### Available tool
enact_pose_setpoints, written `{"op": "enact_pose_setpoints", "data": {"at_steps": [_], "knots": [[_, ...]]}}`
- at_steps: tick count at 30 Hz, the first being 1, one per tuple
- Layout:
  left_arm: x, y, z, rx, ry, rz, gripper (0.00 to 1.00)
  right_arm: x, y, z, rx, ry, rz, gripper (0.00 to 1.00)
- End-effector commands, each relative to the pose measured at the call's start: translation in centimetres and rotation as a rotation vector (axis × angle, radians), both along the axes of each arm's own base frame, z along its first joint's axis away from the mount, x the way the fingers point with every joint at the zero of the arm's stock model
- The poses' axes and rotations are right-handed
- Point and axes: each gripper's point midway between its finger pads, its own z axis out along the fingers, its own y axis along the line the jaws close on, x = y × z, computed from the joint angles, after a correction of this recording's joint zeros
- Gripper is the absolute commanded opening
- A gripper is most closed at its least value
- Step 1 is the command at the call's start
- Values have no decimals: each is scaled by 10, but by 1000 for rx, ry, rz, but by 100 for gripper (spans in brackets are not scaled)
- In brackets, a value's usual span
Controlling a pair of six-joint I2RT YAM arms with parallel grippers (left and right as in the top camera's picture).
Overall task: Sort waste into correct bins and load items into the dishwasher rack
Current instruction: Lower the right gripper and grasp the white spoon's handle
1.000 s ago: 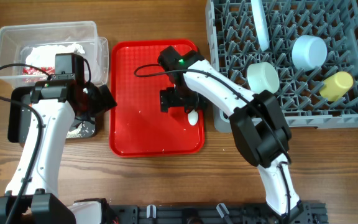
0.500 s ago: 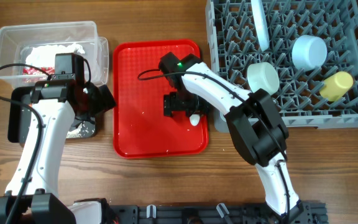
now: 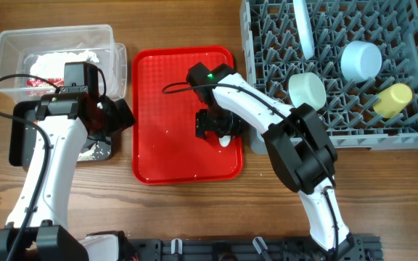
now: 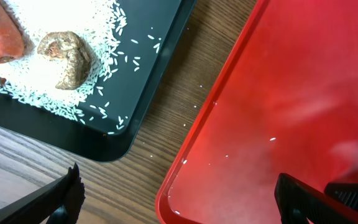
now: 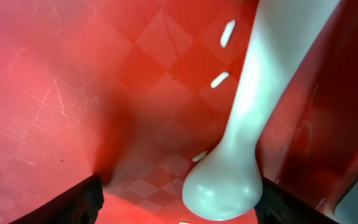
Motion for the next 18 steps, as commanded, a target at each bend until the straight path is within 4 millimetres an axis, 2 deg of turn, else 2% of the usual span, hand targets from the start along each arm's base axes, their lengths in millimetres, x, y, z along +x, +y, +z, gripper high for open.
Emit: {"op": "enact_pose_setpoints", "data": {"at_steps": [1, 5, 11, 18], "knots": [[-2, 2, -4, 15, 17, -8, 100, -11, -10, -21, -43, 51, -9, 79], [-2, 2, -4, 15, 17, -8, 100, -11, -10, -21, -43, 51, -9, 77], [-2, 2, -4, 15, 17, -8, 100, -7, -8, -22, -36, 33, -7, 67], [-2, 2, -4, 15, 17, -8, 100, 0, -4, -24, -18, 6, -9, 62]]}}
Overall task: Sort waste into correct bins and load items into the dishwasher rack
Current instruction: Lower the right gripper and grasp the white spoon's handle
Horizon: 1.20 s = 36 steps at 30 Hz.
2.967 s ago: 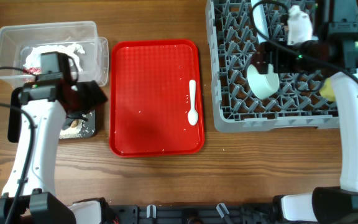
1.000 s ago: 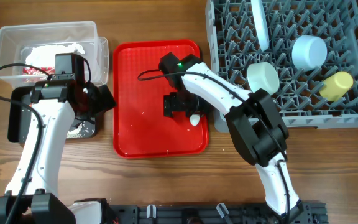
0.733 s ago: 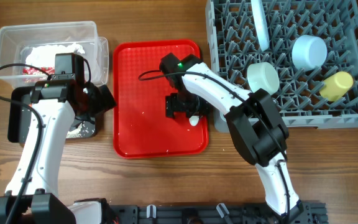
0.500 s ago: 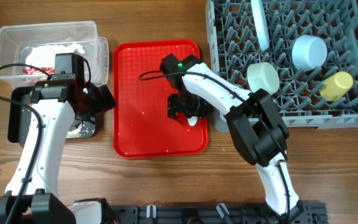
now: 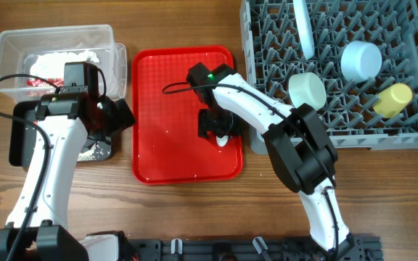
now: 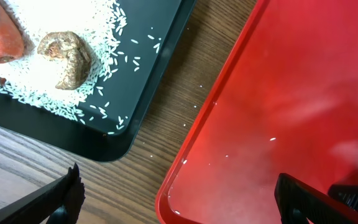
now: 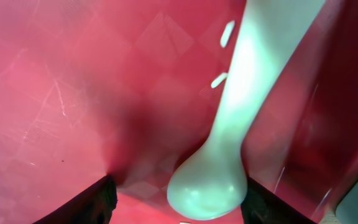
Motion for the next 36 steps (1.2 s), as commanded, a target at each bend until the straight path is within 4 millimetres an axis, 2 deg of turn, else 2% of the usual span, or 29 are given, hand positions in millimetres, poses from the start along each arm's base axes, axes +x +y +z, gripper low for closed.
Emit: {"op": "enact_pose_setpoints", "data": {"at_steps": [1, 19, 22, 36], "knots": [[-2, 2, -5, 14, 17, -8, 100, -1, -5, -24, -24, 11, -5, 61], [-2, 2, -5, 14, 17, -7, 100, 3, -10, -24, -56, -14, -7, 48], [-2, 2, -4, 14, 17, -7, 100, 3, -10, -24, -56, -13, -7, 41], [-2, 2, -5, 14, 17, -7, 100, 1, -12, -24, -62, -2, 2, 37]]}}
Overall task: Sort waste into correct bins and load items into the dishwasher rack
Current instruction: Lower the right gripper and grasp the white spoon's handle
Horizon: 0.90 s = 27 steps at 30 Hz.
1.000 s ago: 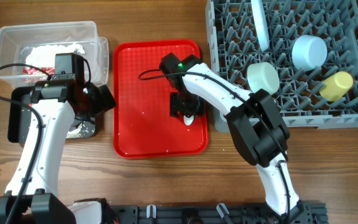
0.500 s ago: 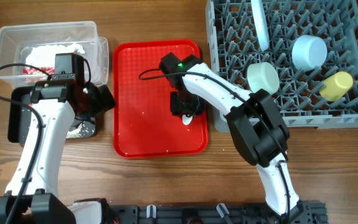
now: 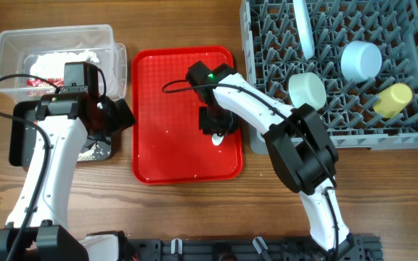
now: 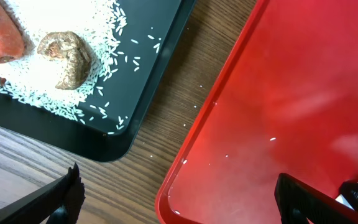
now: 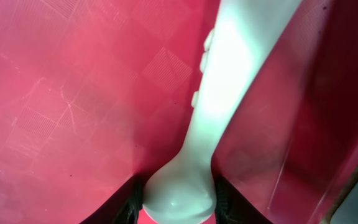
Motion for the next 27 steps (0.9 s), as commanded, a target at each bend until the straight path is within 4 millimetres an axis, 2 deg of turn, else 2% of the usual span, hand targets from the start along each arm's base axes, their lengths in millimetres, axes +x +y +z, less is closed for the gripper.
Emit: {"op": "enact_pose_setpoints", "data": {"at_steps": [1, 16, 21, 27], "knots": [[-2, 2, -4, 14, 17, -7, 100, -8, -12, -24, -57, 42, 1, 37], [-2, 2, -4, 14, 17, -8, 100, -11, -10, -19, -36, 54, 33, 36], [-2, 2, -4, 15, 16, -8, 100, -7, -7, 2, -3, 14, 68, 36], [-2, 2, -4, 15, 16, -8, 100, 4, -5, 42, 53, -81, 104, 36]]}}
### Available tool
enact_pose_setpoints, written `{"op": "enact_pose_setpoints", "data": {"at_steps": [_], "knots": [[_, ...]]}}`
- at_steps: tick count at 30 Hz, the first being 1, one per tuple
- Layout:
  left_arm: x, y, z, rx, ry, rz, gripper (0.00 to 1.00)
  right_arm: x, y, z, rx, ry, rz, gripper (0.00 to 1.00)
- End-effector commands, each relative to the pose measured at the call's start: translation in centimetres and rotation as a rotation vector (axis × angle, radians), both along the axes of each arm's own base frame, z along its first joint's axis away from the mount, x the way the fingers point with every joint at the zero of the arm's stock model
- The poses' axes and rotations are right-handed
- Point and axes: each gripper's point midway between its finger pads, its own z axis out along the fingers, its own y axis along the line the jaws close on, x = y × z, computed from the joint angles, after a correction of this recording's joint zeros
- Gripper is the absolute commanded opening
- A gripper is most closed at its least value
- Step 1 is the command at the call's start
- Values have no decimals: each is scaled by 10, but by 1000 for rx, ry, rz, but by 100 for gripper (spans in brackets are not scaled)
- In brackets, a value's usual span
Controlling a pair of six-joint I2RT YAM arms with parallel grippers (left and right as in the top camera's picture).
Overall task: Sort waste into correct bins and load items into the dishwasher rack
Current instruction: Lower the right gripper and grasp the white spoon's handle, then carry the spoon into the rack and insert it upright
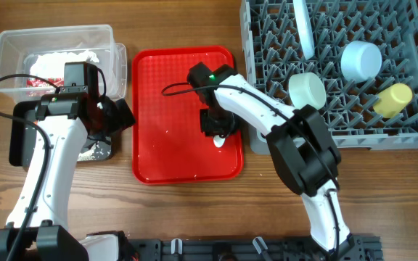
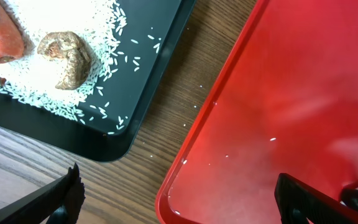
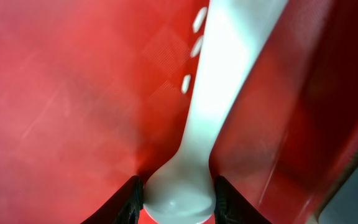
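A white plastic spoon [image 3: 211,112] lies along the right side of the red tray [image 1: 165,109]; its end peeks out below the wrist in the overhead view [image 1: 219,141]. My right gripper [image 3: 178,198] is shut on the spoon's rounded end, both fingers pressed against it. My left gripper [image 2: 178,198] hangs open over the gap between the tray's left edge [image 2: 191,143] and the black tray [image 2: 148,68], nothing between its fingers. The grey dishwasher rack [image 1: 339,72] stands at the right.
The rack holds a white plate [image 1: 302,29], a white bowl [image 1: 361,59], a pale cup [image 1: 308,90] and a yellow cup [image 1: 393,98]. The black tray carries rice, a brown scrap [image 2: 65,55] and an orange piece. A clear bin [image 1: 56,54] sits far left.
The spoon in the right wrist view has shifted slightly and looks blurred; the grip on its end is unchanged. The left arm has not moved.
First my right gripper stood open, wide around the spoon's rounded end on the red tray. Its fingers were then closer, and then shut on that end, where they remain. The left gripper stayed open over the tray's left edge throughout.
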Motion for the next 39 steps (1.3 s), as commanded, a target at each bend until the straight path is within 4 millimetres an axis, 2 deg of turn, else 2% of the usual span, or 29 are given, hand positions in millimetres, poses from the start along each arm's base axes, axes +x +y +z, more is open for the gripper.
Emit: {"op": "enact_pose_setpoints", "data": {"at_steps": [1, 9, 13, 16, 21, 24, 31, 34, 39], "knots": [[-2, 2, -4, 15, 16, -8, 100, 11, -2, 42, 57, -94, 45, 36], [-1, 2, -4, 15, 13, -8, 100, 23, -22, 108, 128, -226, 137, 36], [-1, 2, -4, 15, 13, -8, 100, 30, -48, 141, 148, -290, 145, 36], [-1, 2, -4, 15, 13, -8, 100, 33, -74, 156, 142, -310, 168, 36], [-1, 2, -4, 15, 13, -8, 100, 27, -114, 154, 98, -244, 200, 36], [-1, 2, -4, 15, 13, -8, 100, 29, -123, 154, 93, -238, 192, 36], [-1, 2, -4, 15, 13, -8, 100, 28, -128, 148, 88, -224, 189, 36], [-2, 2, -4, 15, 13, -8, 100, 25, -129, 138, 84, -208, 188, 36], [-1, 2, -4, 15, 13, -8, 100, 18, -132, 110, 77, -177, 187, 37]]}}
